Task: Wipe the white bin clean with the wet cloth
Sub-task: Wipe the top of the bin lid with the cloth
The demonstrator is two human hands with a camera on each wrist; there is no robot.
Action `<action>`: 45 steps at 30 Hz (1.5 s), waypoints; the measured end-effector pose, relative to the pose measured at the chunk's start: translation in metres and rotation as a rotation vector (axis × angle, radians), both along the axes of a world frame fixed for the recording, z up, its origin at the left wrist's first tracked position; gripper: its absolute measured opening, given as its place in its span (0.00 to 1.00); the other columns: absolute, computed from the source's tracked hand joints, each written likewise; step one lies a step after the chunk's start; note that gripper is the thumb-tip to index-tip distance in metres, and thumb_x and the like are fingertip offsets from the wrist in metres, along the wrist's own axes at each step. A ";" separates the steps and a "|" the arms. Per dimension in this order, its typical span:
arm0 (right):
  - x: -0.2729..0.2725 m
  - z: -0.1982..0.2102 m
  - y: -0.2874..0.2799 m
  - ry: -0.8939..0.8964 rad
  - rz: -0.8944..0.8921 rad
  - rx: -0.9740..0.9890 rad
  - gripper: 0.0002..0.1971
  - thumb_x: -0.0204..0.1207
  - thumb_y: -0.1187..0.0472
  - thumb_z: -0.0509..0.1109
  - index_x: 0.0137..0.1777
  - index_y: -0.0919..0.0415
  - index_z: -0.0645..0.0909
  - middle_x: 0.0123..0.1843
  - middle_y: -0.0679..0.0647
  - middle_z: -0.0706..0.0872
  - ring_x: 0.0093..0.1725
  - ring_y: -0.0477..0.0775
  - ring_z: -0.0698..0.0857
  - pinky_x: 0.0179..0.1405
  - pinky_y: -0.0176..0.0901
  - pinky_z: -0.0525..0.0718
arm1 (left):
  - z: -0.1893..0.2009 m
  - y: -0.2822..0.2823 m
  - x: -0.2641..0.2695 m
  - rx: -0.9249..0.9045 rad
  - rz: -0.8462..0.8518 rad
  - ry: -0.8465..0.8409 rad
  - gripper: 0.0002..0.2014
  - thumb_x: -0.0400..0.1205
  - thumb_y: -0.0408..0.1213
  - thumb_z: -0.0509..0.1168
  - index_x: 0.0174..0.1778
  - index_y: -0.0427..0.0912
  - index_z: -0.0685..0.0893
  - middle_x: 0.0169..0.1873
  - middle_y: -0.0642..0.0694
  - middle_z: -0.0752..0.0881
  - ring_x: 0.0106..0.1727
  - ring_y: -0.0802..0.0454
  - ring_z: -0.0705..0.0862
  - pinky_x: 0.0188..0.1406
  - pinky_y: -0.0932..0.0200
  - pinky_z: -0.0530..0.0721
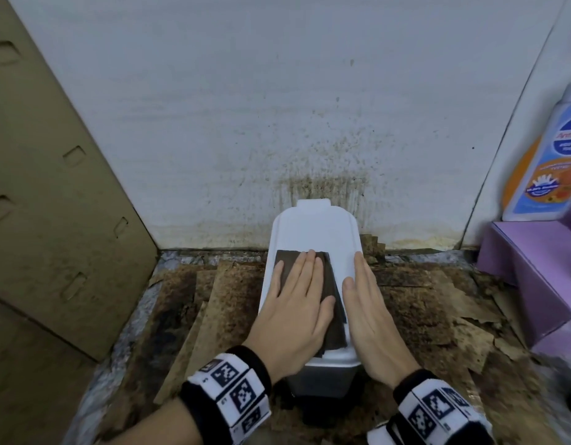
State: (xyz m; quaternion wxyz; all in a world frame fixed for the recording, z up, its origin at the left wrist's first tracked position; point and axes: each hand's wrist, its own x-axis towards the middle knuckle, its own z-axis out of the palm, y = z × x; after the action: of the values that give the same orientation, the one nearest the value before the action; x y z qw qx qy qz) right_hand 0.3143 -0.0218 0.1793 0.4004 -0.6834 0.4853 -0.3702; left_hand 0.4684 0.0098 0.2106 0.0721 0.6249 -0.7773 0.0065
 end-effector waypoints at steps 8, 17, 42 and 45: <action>-0.019 0.041 -0.007 -0.440 0.024 0.283 0.18 0.79 0.31 0.44 0.64 0.24 0.67 0.67 0.21 0.74 0.62 0.14 0.75 0.62 0.23 0.70 | 0.007 -0.023 -0.045 0.085 -0.014 0.103 0.32 0.92 0.51 0.36 0.91 0.40 0.42 0.91 0.45 0.41 0.91 0.53 0.36 0.88 0.45 0.32; -0.004 0.057 -0.006 0.112 -0.045 -0.191 0.25 0.89 0.44 0.54 0.85 0.46 0.65 0.85 0.37 0.64 0.84 0.35 0.59 0.88 0.49 0.58 | 0.023 -0.014 0.002 -0.129 0.073 0.789 0.22 0.93 0.37 0.56 0.85 0.50 0.70 0.79 0.59 0.74 0.79 0.68 0.69 0.79 0.75 0.61; 0.003 0.033 0.007 0.653 0.055 -0.281 0.33 0.90 0.44 0.49 0.90 0.55 0.47 0.92 0.55 0.41 0.90 0.50 0.40 0.87 0.44 0.43 | -0.014 0.003 0.026 -0.145 0.168 0.486 0.30 0.86 0.56 0.45 0.80 0.46 0.74 0.77 0.55 0.71 0.78 0.59 0.63 0.80 0.56 0.66; -0.007 0.034 -0.005 0.476 0.092 -0.131 0.34 0.90 0.42 0.51 0.90 0.48 0.41 0.90 0.43 0.32 0.89 0.42 0.37 0.88 0.44 0.47 | -0.014 0.004 0.025 -0.145 0.168 0.511 0.28 0.88 0.52 0.49 0.81 0.44 0.73 0.77 0.54 0.70 0.79 0.60 0.61 0.79 0.64 0.60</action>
State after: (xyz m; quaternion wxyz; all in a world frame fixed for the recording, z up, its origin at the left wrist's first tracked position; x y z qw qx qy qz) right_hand 0.3070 -0.0268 0.2130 0.2461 -0.7971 0.5095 -0.2108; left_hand 0.4935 0.0142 0.1965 0.3093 0.6617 -0.6771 -0.0899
